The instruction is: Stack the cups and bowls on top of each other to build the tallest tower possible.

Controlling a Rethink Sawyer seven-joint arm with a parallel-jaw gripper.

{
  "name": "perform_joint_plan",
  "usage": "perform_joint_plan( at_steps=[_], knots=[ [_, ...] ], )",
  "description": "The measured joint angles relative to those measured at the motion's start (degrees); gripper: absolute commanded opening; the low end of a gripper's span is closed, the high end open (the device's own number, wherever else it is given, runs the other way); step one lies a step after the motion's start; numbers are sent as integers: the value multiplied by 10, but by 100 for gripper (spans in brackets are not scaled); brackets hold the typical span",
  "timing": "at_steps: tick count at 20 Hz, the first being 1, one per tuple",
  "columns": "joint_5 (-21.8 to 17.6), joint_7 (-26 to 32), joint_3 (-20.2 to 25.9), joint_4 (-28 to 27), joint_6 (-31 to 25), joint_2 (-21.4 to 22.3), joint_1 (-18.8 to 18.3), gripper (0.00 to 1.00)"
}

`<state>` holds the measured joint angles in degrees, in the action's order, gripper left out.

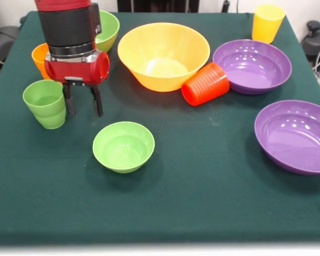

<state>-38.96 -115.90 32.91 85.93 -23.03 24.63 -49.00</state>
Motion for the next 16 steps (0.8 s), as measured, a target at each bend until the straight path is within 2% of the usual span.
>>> perform_joint_plan(
  at_steps=[9,16],
  knots=[
    [-25,0,-41,-13,0,-6,36,100],
    [-26,0,-52,-29,0,-7,39,100]
  ],
)
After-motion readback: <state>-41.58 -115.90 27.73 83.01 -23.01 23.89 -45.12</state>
